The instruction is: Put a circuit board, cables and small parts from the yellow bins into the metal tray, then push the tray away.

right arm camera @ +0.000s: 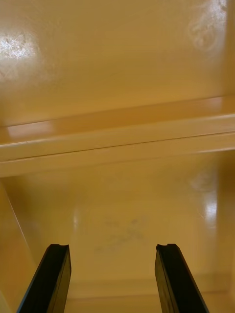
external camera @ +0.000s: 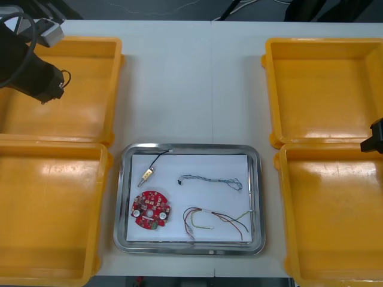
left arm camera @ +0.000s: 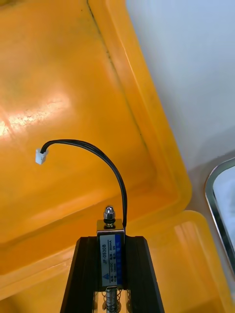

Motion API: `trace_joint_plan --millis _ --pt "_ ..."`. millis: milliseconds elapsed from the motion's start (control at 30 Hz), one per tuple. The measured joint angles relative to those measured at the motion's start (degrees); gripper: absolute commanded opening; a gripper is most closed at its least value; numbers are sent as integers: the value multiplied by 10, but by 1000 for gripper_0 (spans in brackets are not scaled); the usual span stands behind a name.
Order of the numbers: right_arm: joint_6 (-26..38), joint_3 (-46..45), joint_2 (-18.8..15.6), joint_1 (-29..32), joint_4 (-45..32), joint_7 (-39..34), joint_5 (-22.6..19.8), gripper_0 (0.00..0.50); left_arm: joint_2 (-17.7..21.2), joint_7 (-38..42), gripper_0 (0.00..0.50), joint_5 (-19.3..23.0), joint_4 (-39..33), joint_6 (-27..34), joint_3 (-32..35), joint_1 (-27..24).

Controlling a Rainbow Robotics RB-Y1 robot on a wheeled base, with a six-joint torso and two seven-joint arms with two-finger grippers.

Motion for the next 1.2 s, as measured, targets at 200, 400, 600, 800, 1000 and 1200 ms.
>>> trace_joint_plan --millis 200,400,600,800,1000,1200 --pt "0 0 0 0 -1 0 -2 500 0 52 0 1 -56 0 -9 17" --pt "0 -1 0 1 -1 0 -2 500 -1 141 0 1 -93 1 -57 18" --pt "0 -1 0 1 -2 0 -3 500 -6 272 0 -13 -142 1 -124 18" --pt "0 -2 0 1 -2 0 -4 500 -14 317 0 -25 -170 1 -187 18" --pt "0 -2 0 1 -2 0 -4 500 -21 319 0 -52 -181 -11 -243 19" --pt "0 -2 0 1 -2 0 -4 500 -29 348 0 -76 -182 -33 -283 19"
